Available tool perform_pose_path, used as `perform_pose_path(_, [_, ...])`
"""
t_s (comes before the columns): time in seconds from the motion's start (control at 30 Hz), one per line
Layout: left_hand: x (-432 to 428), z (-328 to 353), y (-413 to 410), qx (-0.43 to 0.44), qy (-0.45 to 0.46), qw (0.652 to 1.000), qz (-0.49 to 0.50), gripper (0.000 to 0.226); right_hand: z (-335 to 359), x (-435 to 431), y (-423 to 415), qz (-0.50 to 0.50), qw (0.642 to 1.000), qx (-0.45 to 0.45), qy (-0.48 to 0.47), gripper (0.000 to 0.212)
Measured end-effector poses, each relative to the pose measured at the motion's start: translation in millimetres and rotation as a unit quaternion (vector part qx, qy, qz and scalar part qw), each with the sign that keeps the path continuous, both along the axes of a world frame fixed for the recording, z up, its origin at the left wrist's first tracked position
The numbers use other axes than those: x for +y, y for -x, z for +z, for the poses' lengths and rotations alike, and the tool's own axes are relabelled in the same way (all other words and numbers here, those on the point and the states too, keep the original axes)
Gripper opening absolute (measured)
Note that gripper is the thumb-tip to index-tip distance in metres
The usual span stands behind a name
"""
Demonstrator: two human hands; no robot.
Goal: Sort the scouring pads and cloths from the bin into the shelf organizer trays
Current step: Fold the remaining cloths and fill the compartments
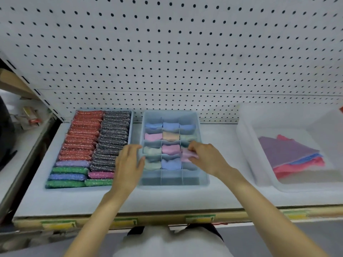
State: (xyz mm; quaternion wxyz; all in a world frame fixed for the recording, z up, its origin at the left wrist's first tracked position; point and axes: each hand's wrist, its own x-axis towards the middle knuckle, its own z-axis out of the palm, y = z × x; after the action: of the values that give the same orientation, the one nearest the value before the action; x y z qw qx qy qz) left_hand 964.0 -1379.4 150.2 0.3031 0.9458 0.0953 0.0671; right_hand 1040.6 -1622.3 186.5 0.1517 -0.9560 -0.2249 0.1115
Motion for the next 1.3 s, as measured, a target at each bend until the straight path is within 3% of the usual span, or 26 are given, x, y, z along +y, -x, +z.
perform_pose_path(0.17, [-1,-23,3,-0.014,-0.134,0.990,-0.043,0.032,-19,4,-3,0.046,0.995,-0.053,0.076,0.028])
perform_pose_path(0.47, [-2,-27,3,-0.018,-0.175,0.984,-0.027,0.032,-11,17,-9,0.124,0.964,-0.120,0.203,0.027])
perform_pose_path(0.6, [-4,-26,2,-0.013,-0.176,0.984,-0.029,0.035,-1,26,-10,0.130,0.945,-0.062,0.295,0.025])
perform_pose_path(0.8, [-8,-23,5,-0.013,-0.176,0.984,-0.021,0.032,3,40,-5,0.096,0.938,-0.021,0.333,0.023])
perform_pose_path(0.93, [-7,-26,4,-0.019,-0.182,0.983,-0.014,0.031,-12,38,-3,0.080,0.944,0.013,0.320,0.021])
perform_pose_path(1.03, [-6,-29,2,-0.036,-0.187,0.982,-0.013,0.032,-18,26,-11,0.079,0.960,0.067,0.260,0.010])
perform_pose_path(1.17, [-5,-29,2,-0.038,-0.183,0.982,-0.018,0.032,-7,16,-25,0.109,0.961,0.151,0.204,0.015])
perform_pose_path(1.3, [-5,-28,2,-0.038,-0.182,0.982,-0.027,0.031,13,25,-23,0.137,0.944,0.190,0.232,0.023])
